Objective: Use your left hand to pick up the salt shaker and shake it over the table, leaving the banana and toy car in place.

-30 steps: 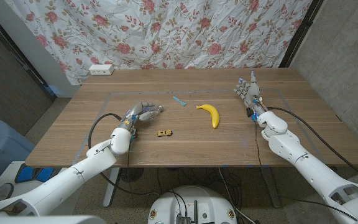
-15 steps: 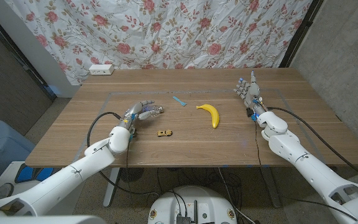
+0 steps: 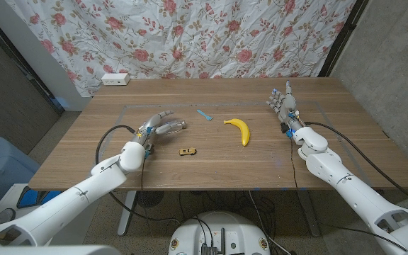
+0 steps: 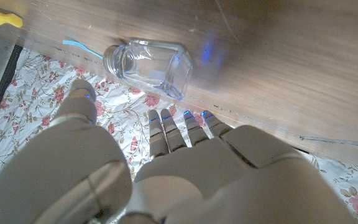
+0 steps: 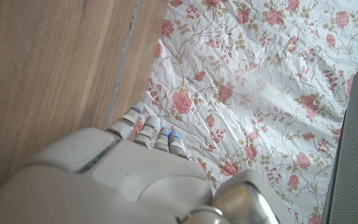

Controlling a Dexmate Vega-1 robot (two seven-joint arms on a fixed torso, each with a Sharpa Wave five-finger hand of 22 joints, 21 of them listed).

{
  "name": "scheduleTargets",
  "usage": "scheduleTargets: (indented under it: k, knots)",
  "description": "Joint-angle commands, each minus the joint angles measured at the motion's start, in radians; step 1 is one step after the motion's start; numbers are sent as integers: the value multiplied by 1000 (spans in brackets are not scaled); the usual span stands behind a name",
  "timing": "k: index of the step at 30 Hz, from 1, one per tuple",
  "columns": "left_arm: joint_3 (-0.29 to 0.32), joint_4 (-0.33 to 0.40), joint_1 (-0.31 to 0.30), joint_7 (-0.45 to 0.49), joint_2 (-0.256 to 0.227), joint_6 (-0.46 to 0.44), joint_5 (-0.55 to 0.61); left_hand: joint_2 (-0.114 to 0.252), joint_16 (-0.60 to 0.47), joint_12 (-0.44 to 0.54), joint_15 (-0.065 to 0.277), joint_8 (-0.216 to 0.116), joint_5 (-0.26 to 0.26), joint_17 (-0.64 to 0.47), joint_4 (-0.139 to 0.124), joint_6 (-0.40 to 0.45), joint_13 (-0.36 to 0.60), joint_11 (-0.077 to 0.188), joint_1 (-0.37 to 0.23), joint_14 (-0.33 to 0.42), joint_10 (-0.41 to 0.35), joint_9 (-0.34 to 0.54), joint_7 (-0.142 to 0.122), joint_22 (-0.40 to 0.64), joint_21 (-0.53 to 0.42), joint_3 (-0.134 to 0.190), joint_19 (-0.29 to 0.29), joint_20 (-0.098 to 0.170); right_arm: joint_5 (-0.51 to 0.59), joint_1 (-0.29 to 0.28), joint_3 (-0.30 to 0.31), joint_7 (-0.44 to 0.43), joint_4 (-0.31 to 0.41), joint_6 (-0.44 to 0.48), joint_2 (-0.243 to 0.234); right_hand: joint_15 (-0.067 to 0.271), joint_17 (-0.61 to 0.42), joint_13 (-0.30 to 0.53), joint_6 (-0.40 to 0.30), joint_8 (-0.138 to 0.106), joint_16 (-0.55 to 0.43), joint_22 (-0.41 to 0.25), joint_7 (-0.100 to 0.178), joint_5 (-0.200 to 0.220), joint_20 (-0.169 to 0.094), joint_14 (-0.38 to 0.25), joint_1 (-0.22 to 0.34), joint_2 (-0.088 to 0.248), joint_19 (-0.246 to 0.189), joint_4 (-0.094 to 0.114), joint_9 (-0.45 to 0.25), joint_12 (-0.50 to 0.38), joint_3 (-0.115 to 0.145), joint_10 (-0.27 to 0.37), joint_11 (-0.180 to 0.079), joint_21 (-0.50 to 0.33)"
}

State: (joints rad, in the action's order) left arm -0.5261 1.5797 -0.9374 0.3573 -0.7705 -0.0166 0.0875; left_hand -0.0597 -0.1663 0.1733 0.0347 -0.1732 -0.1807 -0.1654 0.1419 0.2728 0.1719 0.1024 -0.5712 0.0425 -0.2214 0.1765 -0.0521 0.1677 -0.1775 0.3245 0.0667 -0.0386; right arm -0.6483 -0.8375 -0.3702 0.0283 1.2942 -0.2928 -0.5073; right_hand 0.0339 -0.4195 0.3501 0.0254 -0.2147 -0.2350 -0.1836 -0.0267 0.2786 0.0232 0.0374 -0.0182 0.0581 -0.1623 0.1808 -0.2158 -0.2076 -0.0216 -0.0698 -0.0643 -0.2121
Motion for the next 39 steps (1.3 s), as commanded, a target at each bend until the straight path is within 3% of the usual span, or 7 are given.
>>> scheduleTargets:
  k: [1, 12, 19, 27, 31, 34, 39]
  knots:
    - [31, -7, -7, -69, -26, 59, -71, 2, 1, -4, 33, 0, 6, -2, -5, -51, 2, 1, 35, -62, 57, 1, 13, 1, 5, -8, 47, 8, 0, 0, 0, 0, 1, 0, 0, 35, -5, 3, 0, -4, -4, -5, -8, 7, 0, 6, 0, 102, -5, 6, -4, -7, -1, -6, -1, -6]
    - [75, -6, -23, -91, -19, 123, -153, 14, -2, -2, 17, -2, 6, -2, -11, -88, 1, -21, 68, -93, 105, 0, 30, 2, 4, -12, 85, 17, 0, -1, 0, 0, 1, 1, 0, 34, -5, 3, 1, -3, -4, -5, -8, 7, -1, 5, 0, 102, -5, 6, -4, -7, -1, -6, -1, -6]
    - [97, -23, -22, -116, 3, 171, -217, 29, -6, 2, 5, -3, 6, -2, -14, -101, 1, -29, 82, -98, 116, -1, 36, 1, 1, -10, 95, 53, 0, 0, 0, 0, 1, 0, 0, 34, -5, 3, 1, -3, -4, -5, -9, 7, -1, 6, 0, 102, -5, 6, -4, -7, -1, -6, -1, -6]
    - [110, -58, -10, -143, 30, 215, -273, 39, -7, 1, 2, -4, 6, -1, -16, -110, 1, -39, 92, -98, 128, -1, 42, 1, -2, -9, 93, 70, 0, 0, 0, 0, 1, 1, 0, 35, -5, 3, 1, -3, -4, -5, -9, 7, -1, 7, 0, 102, -5, 6, -4, -7, -1, -6, -1, -6]
    - [118, -81, -6, -151, 49, 236, -305, 50, -8, 5, 7, -7, 6, -1, -18, -112, 0, -41, 105, -99, 131, -1, 45, 0, -7, -9, 83, 115, 0, 0, 0, 0, 1, 0, 0, 33, -5, 3, 1, -3, -4, -5, -10, 7, -1, 5, 0, 102, -5, 6, -4, -7, -1, -6, -1, -6]
    - [128, -87, -8, -155, 60, 242, -335, 55, -8, 5, 10, -8, 6, 0, -18, -111, 0, -41, 110, -99, 133, -2, 46, -1, -9, -8, 75, 133, 0, 0, 0, 0, 0, 0, 0, 35, -5, 3, 1, -3, -4, -5, -9, 7, -1, 6, 0, 102, -5, 6, -4, -7, -1, -7, -1, -6]
    - [143, -99, -11, -156, 78, 249, -378, 59, -11, 7, 13, -9, 6, 0, -18, -110, 0, -43, 115, -93, 132, -2, 47, -1, -11, -8, 67, 137, 0, 0, 0, 0, 0, 0, 0, 35, -5, 3, 1, -3, -4, -5, -9, 7, -1, 7, 0, 102, -5, 6, -4, -7, -1, -7, -1, -6]
